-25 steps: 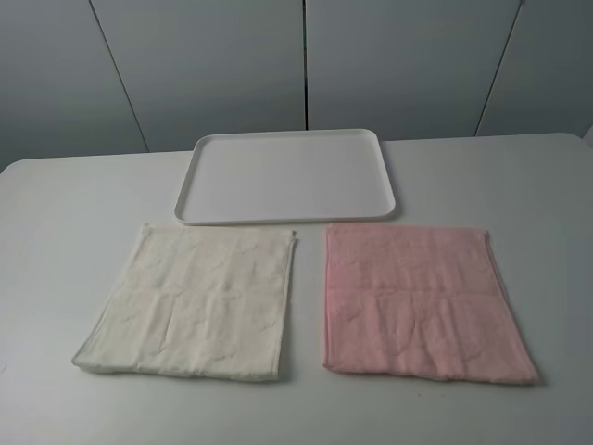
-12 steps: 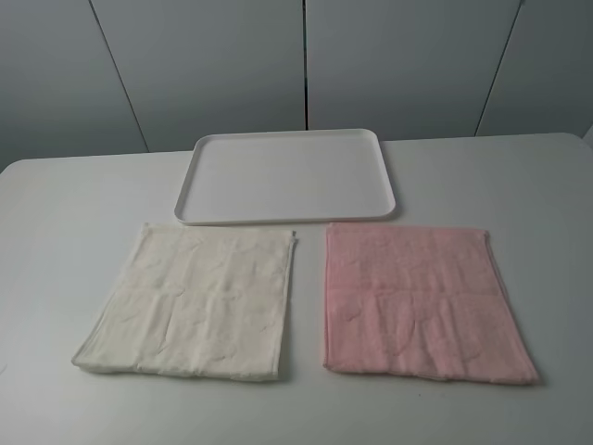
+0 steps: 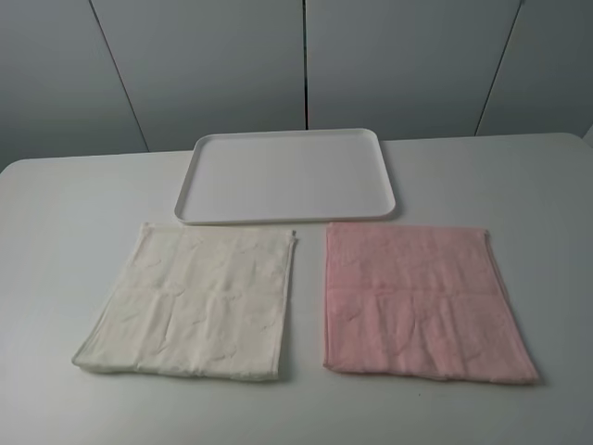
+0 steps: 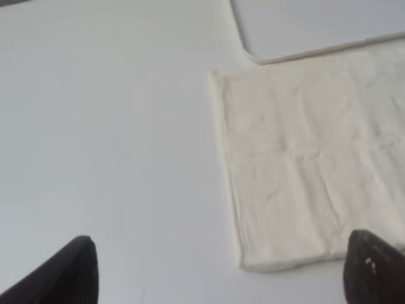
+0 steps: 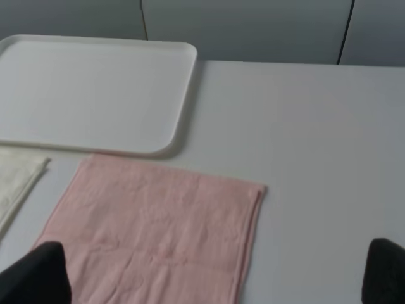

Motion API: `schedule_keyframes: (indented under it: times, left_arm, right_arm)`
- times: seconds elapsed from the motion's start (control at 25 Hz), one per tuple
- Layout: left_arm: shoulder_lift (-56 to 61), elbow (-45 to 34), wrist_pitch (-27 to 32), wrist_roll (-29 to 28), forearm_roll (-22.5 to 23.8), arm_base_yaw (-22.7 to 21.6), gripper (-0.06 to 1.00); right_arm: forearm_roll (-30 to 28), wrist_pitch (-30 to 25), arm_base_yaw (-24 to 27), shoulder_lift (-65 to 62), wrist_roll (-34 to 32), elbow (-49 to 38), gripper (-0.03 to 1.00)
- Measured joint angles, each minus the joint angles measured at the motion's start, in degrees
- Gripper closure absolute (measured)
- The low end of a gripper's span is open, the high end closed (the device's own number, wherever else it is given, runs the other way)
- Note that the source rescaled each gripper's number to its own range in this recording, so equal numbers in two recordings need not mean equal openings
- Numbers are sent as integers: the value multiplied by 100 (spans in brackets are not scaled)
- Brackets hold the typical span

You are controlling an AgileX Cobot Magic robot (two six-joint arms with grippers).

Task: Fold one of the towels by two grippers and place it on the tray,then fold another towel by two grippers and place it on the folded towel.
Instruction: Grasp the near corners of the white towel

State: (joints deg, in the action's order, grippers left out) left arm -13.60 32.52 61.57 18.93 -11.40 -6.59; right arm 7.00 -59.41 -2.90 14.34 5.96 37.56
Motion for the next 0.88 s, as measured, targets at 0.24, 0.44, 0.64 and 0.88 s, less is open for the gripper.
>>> schedule_keyframes:
  times: [0.24, 0.44, 0.64, 0.88]
  left_arm:
    - [-1366, 973, 158, 1247, -133, 12, -5]
    - [-2658, 1515, 177, 1992, -178, 338, -5]
    - [-3965, 1677, -106, 2348, 746, 1087, -5]
    - [-5331, 1677, -250, 2461, 2174, 1978, -5]
  right_arm:
    - [700, 48, -32, 1447, 1553, 525, -3]
    - [1364, 284, -362, 2592, 3097, 829, -3]
    - [1492, 343, -671, 3787, 3902, 1149, -3]
    - [1492, 498, -1351, 4960, 4543, 1300, -3]
